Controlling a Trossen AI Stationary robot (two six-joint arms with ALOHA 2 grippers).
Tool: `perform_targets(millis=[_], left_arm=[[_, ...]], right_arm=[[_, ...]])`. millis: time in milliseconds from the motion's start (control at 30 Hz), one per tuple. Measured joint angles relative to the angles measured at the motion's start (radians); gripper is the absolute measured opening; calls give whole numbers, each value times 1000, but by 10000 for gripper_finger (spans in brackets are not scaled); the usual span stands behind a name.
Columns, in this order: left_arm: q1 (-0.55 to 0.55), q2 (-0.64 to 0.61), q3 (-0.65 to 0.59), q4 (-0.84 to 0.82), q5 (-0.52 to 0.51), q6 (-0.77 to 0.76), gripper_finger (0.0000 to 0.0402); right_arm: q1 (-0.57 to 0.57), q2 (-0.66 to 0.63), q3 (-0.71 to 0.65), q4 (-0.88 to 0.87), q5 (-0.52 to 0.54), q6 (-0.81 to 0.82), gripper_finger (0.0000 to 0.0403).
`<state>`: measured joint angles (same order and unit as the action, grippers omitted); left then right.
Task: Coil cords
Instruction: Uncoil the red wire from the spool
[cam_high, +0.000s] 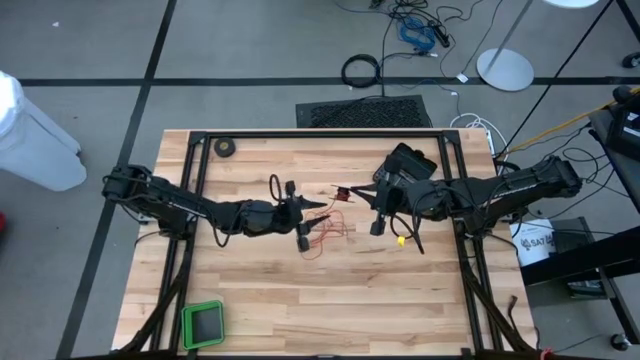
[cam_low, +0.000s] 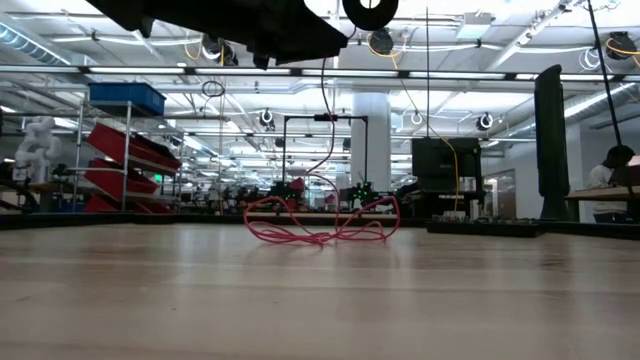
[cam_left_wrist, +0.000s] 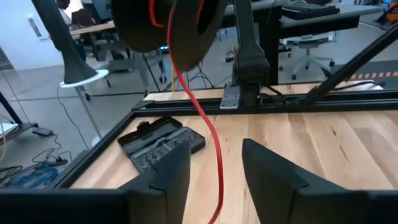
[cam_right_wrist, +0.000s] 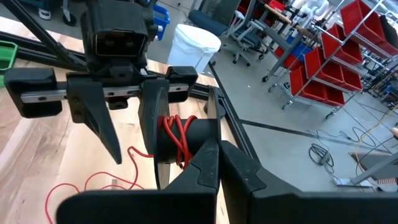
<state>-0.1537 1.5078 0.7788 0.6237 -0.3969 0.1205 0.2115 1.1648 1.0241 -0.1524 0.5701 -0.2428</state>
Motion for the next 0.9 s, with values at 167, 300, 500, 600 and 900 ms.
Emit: perform_targets(millis=[167,300,500,600,900], left_arm=[[1,0,0,-5,-2,-1,83],[1,0,0,-22,-26,-2,16],[1,-1,0,-37,-61,0,6],[-1,-15,0,-49,-63,18,4],[-6,-133,1,-162,-92,24,2]], right_arm=[[0,0,0,0,0,0,0],[0,0,0,1,0,0,0],[0,0,0,-9,1,0,0],[0,0,0,-25,2,5,0],[-1,0,0,-60,5,22,0]])
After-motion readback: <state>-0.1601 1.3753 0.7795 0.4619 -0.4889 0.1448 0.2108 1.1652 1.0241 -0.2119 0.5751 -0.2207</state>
